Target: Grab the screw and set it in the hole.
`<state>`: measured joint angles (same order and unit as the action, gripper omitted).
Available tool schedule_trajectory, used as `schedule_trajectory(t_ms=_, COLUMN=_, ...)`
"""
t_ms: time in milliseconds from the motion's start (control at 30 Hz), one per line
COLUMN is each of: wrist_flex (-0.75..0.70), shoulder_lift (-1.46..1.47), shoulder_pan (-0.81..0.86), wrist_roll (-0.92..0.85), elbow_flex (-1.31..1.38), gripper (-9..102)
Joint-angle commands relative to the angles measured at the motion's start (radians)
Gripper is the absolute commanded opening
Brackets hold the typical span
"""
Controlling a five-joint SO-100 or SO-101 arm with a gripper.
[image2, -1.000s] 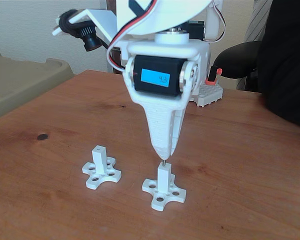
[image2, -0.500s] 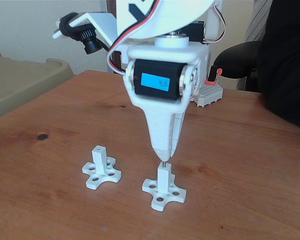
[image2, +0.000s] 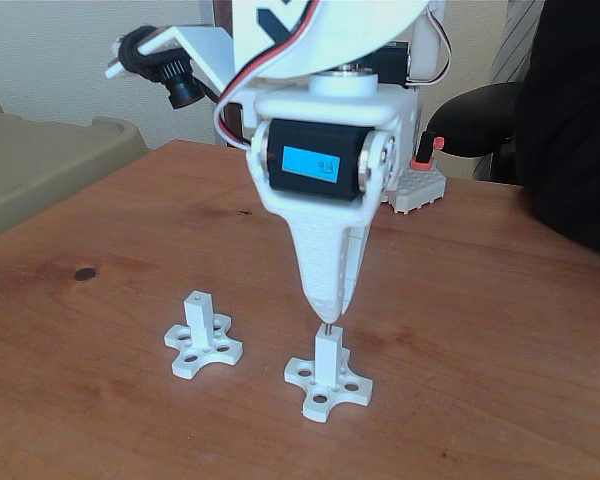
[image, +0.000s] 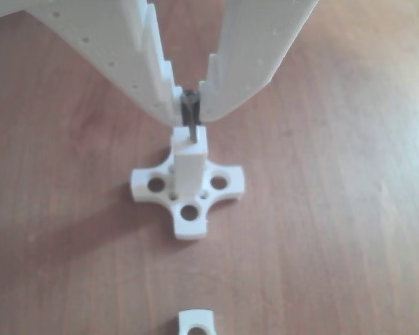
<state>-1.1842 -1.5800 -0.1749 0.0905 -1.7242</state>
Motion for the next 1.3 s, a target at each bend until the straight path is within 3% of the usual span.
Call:
schedule_trajectory(t_ms=0, wrist_flex=-0.012, shoulder_lift=-0.021, shoulder_pan=-0.015, wrist_roll=-0.011, elbow_flex=0.012, gripper=-4)
schedule_trajectory(t_ms=1267, wrist_flex=-0.029, shoulder_lift=-0.032, shoulder_pan=-0.026, wrist_roll=-0.012, elbow_flex=0.006, gripper=-4)
